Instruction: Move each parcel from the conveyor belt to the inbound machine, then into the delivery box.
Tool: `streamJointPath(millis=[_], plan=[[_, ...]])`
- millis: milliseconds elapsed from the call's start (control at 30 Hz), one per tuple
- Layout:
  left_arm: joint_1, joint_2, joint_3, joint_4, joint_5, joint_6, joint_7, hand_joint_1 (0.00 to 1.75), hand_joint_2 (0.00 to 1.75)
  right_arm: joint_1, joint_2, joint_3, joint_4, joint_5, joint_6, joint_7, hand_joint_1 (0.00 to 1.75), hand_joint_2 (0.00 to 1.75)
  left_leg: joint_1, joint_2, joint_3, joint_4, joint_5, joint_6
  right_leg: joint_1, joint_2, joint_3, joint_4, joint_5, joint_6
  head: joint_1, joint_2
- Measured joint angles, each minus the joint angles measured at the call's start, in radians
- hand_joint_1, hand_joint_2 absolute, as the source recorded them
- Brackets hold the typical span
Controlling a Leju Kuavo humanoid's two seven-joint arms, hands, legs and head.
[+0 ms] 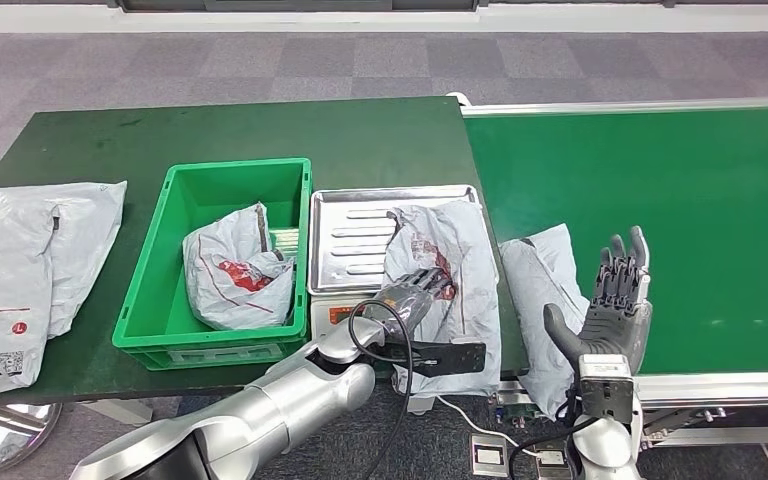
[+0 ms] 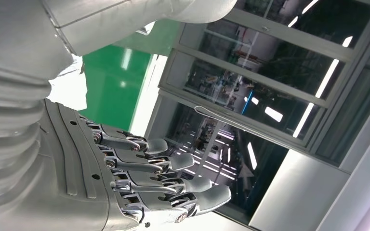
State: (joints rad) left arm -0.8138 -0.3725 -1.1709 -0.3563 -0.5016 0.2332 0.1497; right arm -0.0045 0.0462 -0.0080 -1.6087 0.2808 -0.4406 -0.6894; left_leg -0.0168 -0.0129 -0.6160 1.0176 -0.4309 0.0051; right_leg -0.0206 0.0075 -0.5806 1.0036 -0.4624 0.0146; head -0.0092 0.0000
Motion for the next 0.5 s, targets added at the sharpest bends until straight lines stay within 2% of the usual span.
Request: streamJointPath(millis=[33, 167, 333, 500], plan=[[-0.001, 0.0, -0.001, 0.001, 0.0, 0.0, 0.001, 0.0, 1.75, 0.0, 0.0, 0.0, 0.0, 0.0, 0.0, 0.0, 0.0, 1.75, 0.0, 0.0, 0.0, 0.0, 0.0, 0.0, 0.0, 0.0, 0.0, 0.0, 0.0, 0.0, 0.0, 0.0], [-0.001, 0.0, -0.002, 0.002, 0.003, -0.004, -0.001, 1.75, 1.75, 0.0, 0.0, 0.0, 0.0, 0.0, 0.001, 0.001, 0.0, 1.75, 0.0, 0.0, 0.0, 0.0, 0.0, 0.0, 0.0, 0.0, 0.0, 0.0, 0.0, 0.0, 0.0, 0.0], [-0.016, 0.0, -0.001, 0.006, 0.023, -0.018, -0.046, 1.75, 1.75, 0.0, 0.0, 0.0, 0.0, 0.0, 0.013, 0.002, 0.0, 1.75, 0.0, -0.001, 0.001, 0.0, 0.0, 0.0, 0.0, 0.0, 0.002, 0.0, 0.0, 0.0, 0.0, 0.0], [-0.031, 0.0, -0.001, 0.009, 0.024, -0.018, -0.05, 1.75, 1.75, 0.0, 0.0, 0.0, 0.0, 0.0, 0.016, 0.002, 0.0, 1.75, 0.0, -0.001, 0.002, 0.0, 0.0, 0.0, 0.0, 0.0, 0.003, 0.0, 0.0, 0.0, 0.0, 0.0]])
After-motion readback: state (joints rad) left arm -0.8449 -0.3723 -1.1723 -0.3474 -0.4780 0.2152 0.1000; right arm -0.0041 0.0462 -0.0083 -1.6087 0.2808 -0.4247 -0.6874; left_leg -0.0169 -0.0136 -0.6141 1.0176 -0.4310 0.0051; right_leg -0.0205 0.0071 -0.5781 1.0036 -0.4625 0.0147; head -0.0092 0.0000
